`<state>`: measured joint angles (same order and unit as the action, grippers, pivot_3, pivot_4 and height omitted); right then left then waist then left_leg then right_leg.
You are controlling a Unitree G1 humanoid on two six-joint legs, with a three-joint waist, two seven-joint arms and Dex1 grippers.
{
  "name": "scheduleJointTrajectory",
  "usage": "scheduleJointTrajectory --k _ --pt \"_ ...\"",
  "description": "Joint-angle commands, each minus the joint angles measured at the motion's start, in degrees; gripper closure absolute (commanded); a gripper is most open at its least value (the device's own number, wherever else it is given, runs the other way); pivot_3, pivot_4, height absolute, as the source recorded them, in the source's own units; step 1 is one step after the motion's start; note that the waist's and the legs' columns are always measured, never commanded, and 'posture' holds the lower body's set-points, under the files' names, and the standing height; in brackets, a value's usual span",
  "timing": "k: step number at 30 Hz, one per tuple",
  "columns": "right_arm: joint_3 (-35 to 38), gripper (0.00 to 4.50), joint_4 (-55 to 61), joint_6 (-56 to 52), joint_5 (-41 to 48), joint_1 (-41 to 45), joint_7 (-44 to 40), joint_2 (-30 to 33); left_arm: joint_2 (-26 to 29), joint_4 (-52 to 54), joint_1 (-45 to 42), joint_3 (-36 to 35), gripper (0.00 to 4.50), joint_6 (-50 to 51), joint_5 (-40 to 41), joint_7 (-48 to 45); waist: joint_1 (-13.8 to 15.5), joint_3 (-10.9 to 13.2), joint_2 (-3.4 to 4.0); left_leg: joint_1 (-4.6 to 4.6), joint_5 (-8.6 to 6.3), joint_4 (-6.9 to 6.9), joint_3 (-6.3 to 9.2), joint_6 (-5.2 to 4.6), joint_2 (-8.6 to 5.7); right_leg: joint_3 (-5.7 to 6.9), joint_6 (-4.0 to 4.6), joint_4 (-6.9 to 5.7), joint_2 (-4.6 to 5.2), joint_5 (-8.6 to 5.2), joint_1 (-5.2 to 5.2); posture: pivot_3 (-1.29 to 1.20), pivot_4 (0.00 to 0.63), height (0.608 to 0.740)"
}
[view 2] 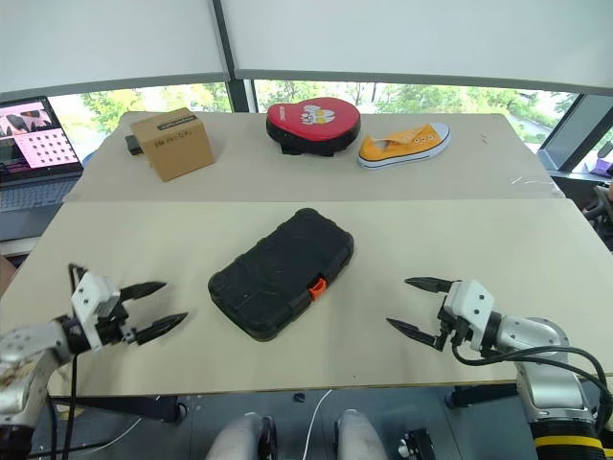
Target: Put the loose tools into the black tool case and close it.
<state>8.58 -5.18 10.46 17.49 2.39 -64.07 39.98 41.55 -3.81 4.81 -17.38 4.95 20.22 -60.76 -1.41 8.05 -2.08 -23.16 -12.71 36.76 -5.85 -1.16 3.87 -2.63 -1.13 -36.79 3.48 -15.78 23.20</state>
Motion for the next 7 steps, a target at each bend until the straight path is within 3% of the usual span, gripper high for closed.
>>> scheduleJointTrajectory --k 1,7 --pt "1.74 0.03 -2.32 3.22 2.46 2.61 -2.17 0.65 -0.11 2.23 1.49 -2.28 0.00 -3.63 -1.10 3.03 0.68 0.11 -0.01 -0.01 0.00 0.02 0.00 0.01 0.00 0.01 0.00 0.00 0.02 0.01 0.01 0.00 0.150 0.740" --pt "0.37 0.03 -5.38 5.42 2.26 4.77 -4.27 0.52 -1.32 3.69 3.49 -2.68 0.00 -5.46 -0.69 5.24 1.25 0.11 -0.01 -0.09 -0.01 0.02 -0.06 0.03 0.01 0.06 0.00 0.03 0.11 0.03 0.02 0.00 0.150 0.740"
